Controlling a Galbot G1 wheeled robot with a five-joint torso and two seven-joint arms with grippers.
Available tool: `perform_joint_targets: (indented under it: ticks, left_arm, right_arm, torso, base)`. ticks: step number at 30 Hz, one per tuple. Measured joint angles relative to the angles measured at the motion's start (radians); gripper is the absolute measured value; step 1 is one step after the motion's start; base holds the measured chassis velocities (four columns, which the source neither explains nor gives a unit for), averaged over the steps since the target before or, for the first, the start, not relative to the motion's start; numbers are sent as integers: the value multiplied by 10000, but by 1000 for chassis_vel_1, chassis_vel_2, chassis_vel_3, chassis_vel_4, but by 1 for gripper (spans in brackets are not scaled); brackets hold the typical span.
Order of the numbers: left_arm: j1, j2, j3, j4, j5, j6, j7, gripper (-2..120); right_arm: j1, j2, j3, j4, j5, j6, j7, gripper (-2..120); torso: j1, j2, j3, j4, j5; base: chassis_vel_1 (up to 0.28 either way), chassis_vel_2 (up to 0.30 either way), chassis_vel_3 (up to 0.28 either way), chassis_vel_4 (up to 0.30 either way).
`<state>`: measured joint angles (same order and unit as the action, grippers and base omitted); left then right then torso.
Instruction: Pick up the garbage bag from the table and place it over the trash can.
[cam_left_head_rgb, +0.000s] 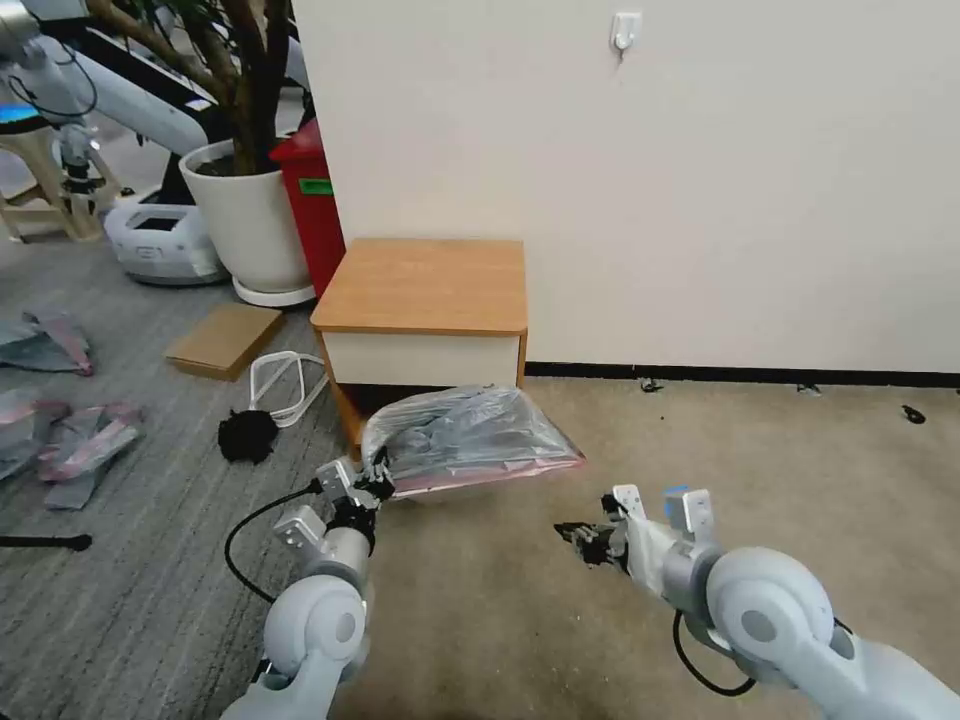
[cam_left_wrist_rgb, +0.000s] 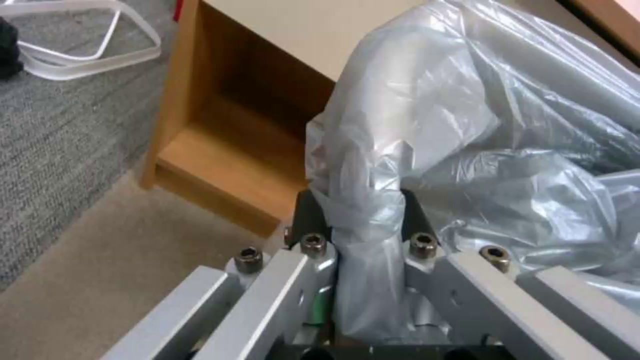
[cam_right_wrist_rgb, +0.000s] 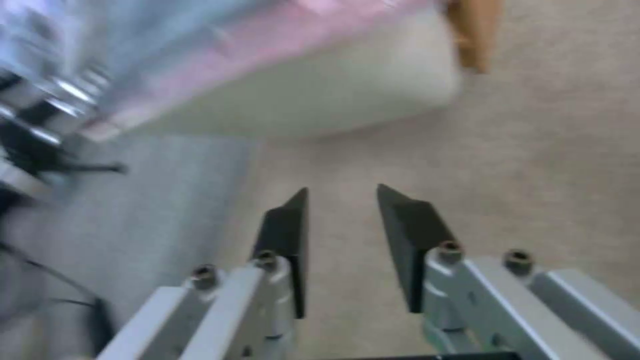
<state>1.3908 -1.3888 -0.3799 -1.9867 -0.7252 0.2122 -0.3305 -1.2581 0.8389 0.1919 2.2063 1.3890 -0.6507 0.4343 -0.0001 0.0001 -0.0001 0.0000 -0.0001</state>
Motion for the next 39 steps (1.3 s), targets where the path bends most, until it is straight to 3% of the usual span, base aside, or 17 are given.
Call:
perform_joint_targets:
  ticks: [2, 10, 20, 30, 39]
  left_arm:
    - [10, -21, 0, -8, 0, 6, 6, 6]
    - [327, -41, -23, -186, 10, 40, 86, 6]
    - [411, -15, -65, -245, 13, 51, 132, 6]
    - [528, -43, -76, -283, 63, 51, 162, 6]
    - [478, -21, -91, -245, 66, 51, 163, 6]
  right_arm:
    - [16, 106, 40, -2, 138, 53, 10, 35]
    - [275, 1039, 517, -466, 679, 168, -91, 70]
    - [289, 1195, 755, -632, 712, 166, -309, 103]
    - [337, 1586, 935, -627, 893, 315, -274, 114]
    - [171, 1682, 1176, -370, 967, 358, -267, 111]
  torso:
    - [0, 0, 0, -1, -1]
    - [0, 0, 1, 0, 1]
    - [0, 0, 0, -1, 1]
    - [0, -1, 0, 0, 1]
    - [0, -1, 0, 0, 0]
  base:
    - [0, 0, 0, 0]
    - [0, 0, 0, 0]
    - [0, 0, 0, 0]
    - [0, 0, 0, 0]
    - [0, 0, 0, 0]
